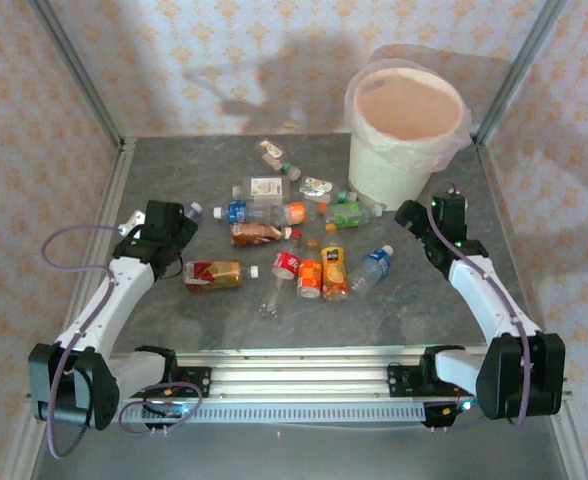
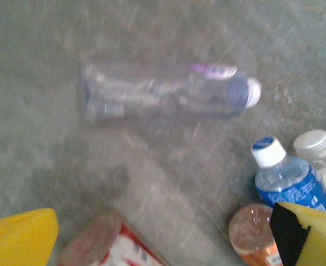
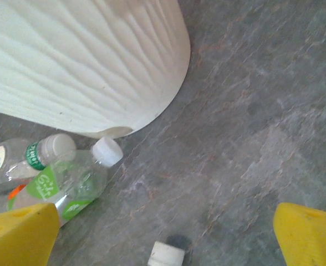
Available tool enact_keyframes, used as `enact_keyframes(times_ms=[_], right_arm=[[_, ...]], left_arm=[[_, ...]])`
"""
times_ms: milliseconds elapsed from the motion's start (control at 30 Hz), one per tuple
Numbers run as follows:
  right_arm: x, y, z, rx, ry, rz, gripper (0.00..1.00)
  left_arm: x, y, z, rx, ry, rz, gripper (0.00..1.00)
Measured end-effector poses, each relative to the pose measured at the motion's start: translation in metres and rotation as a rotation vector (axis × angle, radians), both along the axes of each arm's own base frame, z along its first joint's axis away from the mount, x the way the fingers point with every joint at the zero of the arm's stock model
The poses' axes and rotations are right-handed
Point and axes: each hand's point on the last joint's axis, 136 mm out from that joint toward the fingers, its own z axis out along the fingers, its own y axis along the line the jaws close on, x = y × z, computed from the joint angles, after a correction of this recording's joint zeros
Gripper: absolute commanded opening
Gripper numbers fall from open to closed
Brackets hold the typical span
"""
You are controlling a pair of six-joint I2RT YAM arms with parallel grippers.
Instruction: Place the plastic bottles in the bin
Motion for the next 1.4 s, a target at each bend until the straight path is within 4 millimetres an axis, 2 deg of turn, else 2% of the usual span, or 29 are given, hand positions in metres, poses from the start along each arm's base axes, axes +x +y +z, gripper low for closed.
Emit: enact_keyframes(times_ms=[100, 233, 467, 700, 1033, 1233, 1300, 1400], right_arm=[[0.001, 0.005, 0.002, 0.025, 0.030, 0.014, 0.99], [0.003, 0.007, 0.004, 0.022, 0.069, 0.032, 0.99], [0.006, 0.009, -0.005, -0.013, 0.136, 0.080, 1.00], [0.010, 0.016, -0.014, -0.017, 0.173, 0.145, 0.99], [0.009, 0.020, -0.018, -0.005, 0.188, 0.167, 0.99], [0.009, 0.021, -0.018, -0.005, 0.188, 0.169, 0.99], [0.009, 0.021, -0.019, -0.005, 0.190, 0.169, 1.00], [0.008, 0.022, -0.019, -0.004, 0.196, 0.172, 0.99]], left_arm=[[-0.019, -0.011, -0.017, -0.117, 0.054, 0.077, 1.00], [-0.048, -0.017, -0.031, -0.168, 0.162, 0.164, 1.00], [-0.068, -0.035, -0.068, -0.292, 0.235, 0.267, 1.00], [-0.041, -0.041, -0.070, -0.324, 0.187, 0.292, 1.00], [-0.019, -0.045, -0.083, -0.315, 0.200, 0.283, 0.99], [-0.005, -0.050, -0.098, -0.281, 0.226, 0.226, 0.91], [-0.002, -0.051, -0.098, -0.268, 0.219, 0.204, 0.89], [0.006, -0.049, -0.094, -0.243, 0.186, 0.174, 0.79]])
